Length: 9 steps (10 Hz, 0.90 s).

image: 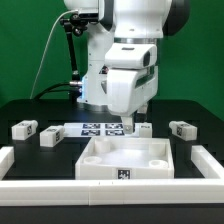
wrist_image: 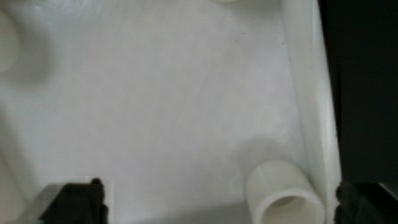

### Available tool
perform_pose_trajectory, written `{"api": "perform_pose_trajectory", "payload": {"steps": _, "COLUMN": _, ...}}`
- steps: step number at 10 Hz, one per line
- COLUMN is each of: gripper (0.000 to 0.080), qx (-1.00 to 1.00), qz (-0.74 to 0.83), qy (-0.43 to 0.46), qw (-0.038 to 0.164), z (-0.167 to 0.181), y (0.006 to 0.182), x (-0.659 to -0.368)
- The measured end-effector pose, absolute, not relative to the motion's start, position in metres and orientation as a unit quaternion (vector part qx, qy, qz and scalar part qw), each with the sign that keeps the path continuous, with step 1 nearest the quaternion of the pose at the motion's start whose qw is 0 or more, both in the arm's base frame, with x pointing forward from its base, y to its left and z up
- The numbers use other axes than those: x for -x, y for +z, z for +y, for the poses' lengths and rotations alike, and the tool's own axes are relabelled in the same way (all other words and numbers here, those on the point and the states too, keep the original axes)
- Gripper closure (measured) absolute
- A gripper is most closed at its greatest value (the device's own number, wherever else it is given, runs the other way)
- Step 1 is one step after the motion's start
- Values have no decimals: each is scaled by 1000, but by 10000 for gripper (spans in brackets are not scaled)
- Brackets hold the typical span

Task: Assemble one leg

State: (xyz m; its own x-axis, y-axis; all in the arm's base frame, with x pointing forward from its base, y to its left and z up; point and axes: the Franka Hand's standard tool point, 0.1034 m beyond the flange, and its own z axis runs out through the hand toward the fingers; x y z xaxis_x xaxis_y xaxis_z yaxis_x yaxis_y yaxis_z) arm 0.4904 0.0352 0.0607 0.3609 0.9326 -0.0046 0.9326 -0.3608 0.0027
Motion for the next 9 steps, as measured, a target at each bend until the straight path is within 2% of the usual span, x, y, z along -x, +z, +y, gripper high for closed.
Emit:
{"api": "perform_pose_trajectory", "payload": {"steps": 3, "gripper": 150, "qx": -766, "qz": 642, "qy": 22, "qw": 8, "z": 35, "y": 42, "x": -471}}
{"api": "perform_pose_trajectory", "payload": {"steps": 9, "gripper": 150, "qx": -772, "qz": 635, "qy": 1, "qw": -11, "z": 36, "y": 16, "x": -456}}
